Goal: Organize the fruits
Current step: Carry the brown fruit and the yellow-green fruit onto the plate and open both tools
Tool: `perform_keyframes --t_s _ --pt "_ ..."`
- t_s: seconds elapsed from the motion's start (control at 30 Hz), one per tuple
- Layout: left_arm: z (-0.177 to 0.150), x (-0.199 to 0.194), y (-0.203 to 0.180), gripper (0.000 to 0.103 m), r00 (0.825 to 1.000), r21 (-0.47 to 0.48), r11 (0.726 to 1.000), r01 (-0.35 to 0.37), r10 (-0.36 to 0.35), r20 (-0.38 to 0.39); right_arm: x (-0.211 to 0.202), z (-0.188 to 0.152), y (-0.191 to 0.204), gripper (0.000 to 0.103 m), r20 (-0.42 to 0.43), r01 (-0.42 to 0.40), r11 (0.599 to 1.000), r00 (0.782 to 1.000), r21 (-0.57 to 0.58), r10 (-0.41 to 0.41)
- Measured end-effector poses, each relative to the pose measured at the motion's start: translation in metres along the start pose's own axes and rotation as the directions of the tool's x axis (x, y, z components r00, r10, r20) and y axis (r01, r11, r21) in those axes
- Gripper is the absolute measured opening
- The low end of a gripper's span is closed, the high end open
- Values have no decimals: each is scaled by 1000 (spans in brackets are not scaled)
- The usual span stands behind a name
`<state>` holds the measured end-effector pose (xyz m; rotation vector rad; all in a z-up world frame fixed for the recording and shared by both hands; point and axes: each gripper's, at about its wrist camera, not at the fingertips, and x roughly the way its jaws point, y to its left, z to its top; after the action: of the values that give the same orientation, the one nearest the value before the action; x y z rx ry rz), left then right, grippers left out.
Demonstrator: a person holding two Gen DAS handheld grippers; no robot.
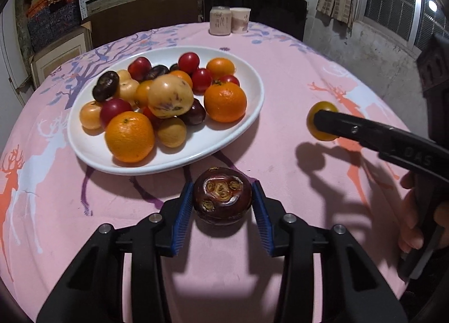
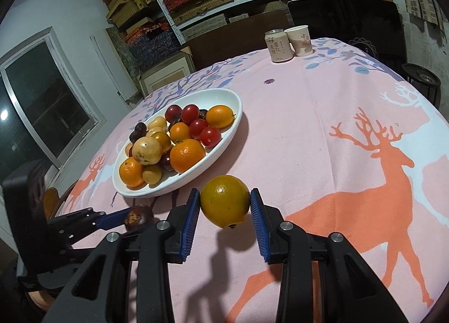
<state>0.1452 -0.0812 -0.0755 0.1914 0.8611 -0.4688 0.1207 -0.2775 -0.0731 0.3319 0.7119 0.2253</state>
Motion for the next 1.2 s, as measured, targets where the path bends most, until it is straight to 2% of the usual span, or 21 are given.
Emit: perform_keyframes --t_s 0.1,0.17,0.37,0.63,0.9,1.0,1.1,1.13,1.2 --pt "2 -22 10 41 999 -11 1000 0 1 46 -2 3 10 37 -9 -5 999 1000 -43 5" --pt "11 -36 22 41 997 -30 1000 0 2 76 -7 11 17 37 -9 -36 998 999 -51 36" --pt "57 -46 61 41 992 -85 996 -14 25 124 -10 65 50 37 23 -80 992 996 -100 83" --pt "108 -20 85 41 992 -101 994 -27 40 119 39 127 82 37 -25 -69 989 997 -134 66" --pt "120 24 92 42 997 -96 995 -39 45 59 92 151 90 37 -87 -63 991 995 -121 53" --pt "119 35 97 57 998 -120 992 -36 42 46 104 151 92 43 -98 -66 990 994 -125 54" --pt "112 29 100 80 996 -141 989 -49 59 63 98 144 91 45 -90 -70 990 994 -126 59" --pt "108 25 100 86 995 -145 988 -59 70 70 94 140 90 46 -86 -65 990 995 -124 55" --pt "99 17 99 91 994 -148 986 -77 87 63 80 131 86 53 -75 -60 992 996 -110 52"
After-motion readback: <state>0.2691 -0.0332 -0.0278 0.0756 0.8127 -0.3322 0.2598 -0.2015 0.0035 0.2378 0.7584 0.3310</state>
